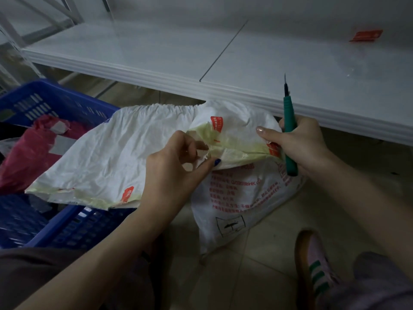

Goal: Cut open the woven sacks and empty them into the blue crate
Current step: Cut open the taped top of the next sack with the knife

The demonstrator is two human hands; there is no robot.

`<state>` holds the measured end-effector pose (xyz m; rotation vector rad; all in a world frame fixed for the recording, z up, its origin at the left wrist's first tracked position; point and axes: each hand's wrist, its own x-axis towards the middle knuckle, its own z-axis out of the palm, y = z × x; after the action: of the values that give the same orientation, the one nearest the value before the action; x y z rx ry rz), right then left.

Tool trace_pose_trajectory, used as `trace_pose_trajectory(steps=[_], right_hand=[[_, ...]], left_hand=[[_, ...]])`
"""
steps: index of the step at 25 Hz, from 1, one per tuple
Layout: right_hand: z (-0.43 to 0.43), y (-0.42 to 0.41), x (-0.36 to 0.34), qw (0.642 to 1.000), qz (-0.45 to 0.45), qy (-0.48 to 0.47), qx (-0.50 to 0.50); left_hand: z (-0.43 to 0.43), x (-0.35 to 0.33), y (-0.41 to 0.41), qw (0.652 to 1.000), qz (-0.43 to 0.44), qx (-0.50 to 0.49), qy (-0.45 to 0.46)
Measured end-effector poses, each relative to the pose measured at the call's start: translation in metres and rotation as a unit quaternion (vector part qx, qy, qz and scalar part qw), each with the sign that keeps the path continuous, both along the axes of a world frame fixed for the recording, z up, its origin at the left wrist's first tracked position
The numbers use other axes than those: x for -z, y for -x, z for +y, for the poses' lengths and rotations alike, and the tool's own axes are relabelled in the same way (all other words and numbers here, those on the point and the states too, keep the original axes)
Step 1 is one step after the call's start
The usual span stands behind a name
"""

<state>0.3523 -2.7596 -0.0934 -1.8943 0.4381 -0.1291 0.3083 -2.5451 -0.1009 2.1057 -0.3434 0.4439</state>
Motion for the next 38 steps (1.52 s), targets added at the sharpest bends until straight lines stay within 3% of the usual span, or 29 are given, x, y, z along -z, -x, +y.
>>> trace_pose_trajectory(steps=[5,7,9,12,16,23,38], right_hand=[[-0.001,0.006,-0.001,0.999,-0.015,0.027,-0.008],[-0.002,0.012,-0.006,0.989,-0.040,0.139,-0.034],[-0.006,0.018,-0.017,0.958,-0.098,0.264,-0.058],[-0.016,0.026,-0.040,0.899,-0.208,0.367,-0.122],[-0.017,0.029,-0.056,0.882,-0.121,0.364,-0.274],[-0.016,0.037,-0.056,0.816,-0.102,0.417,-0.386],[0.015,0.045,-0.044,0.703,-0.119,0.604,-0.357]], left_hand=[[0.008,0.002,0.006,0.994,0.001,0.101,-0.041],[0.010,0.003,0.006,0.993,0.026,0.112,-0.040],[0.012,0.004,0.005,0.994,0.046,0.103,-0.008],[0.013,0.003,0.005,0.993,0.061,0.104,-0.001],[0.011,0.005,0.007,0.988,0.084,0.126,0.004],[0.015,0.012,0.010,0.986,0.114,0.117,-0.010],[0.010,0.013,0.011,0.987,0.092,0.111,-0.075]])
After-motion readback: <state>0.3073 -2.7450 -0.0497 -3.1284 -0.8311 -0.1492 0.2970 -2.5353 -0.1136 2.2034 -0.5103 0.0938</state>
